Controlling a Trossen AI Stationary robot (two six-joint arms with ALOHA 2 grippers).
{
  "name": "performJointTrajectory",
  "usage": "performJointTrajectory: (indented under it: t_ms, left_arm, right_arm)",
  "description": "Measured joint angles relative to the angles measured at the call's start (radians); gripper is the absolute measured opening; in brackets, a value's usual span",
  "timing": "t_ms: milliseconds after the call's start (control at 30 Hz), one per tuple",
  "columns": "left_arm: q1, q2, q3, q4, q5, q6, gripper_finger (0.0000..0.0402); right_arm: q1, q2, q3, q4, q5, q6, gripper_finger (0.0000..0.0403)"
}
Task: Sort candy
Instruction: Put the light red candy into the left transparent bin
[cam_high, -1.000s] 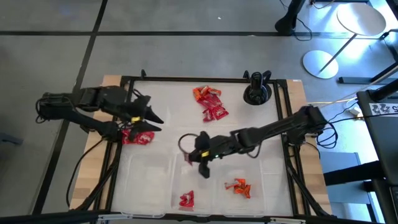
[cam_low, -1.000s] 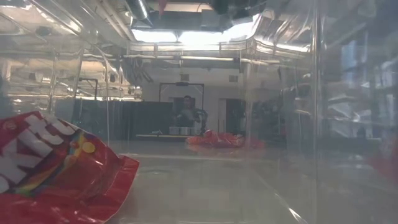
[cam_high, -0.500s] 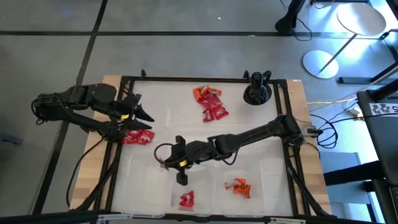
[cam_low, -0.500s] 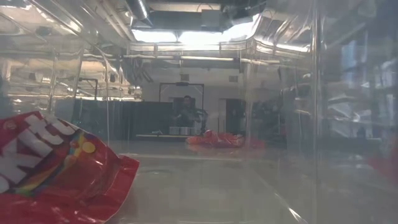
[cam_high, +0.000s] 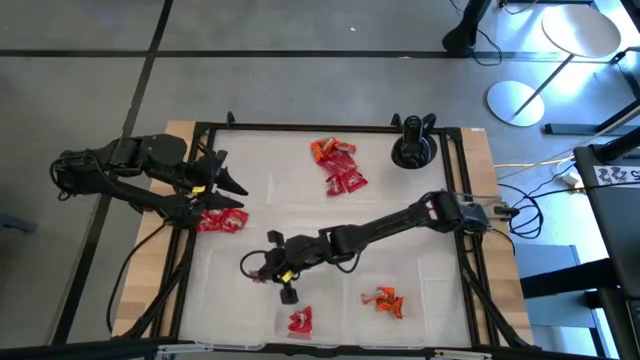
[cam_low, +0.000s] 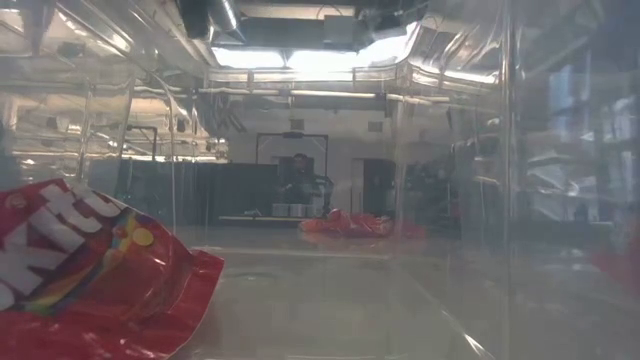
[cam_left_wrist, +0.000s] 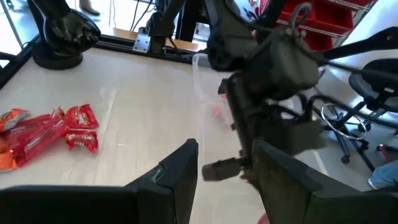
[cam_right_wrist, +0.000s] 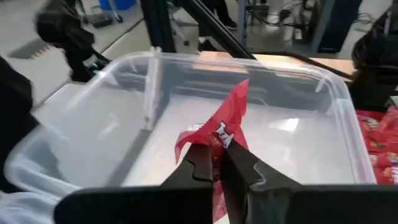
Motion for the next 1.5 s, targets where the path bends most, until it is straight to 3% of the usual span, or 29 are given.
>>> performJointTrajectory:
  t_ms: [333,800,1500]
  left_arm:
    - [0.000,0.000,0.000,0.007,0.000,-0.007,0.0143]
    - [0.000,0.000,0.000,0.005,0.000,-0.013,0.0143]
    - [0.000,0.001,0.000,-0.021,0.000,-0.013,0.0143]
  right_arm:
    - [-0.009,0.019,0.000,-0.047,0.053,0.048,0.0072]
    - [-0.014,0.010,0.000,-0.047,0.083,0.081,0.0202]
    - [-0.012,-0.141,0.000,-0.172,0.104,0.084,0.0216]
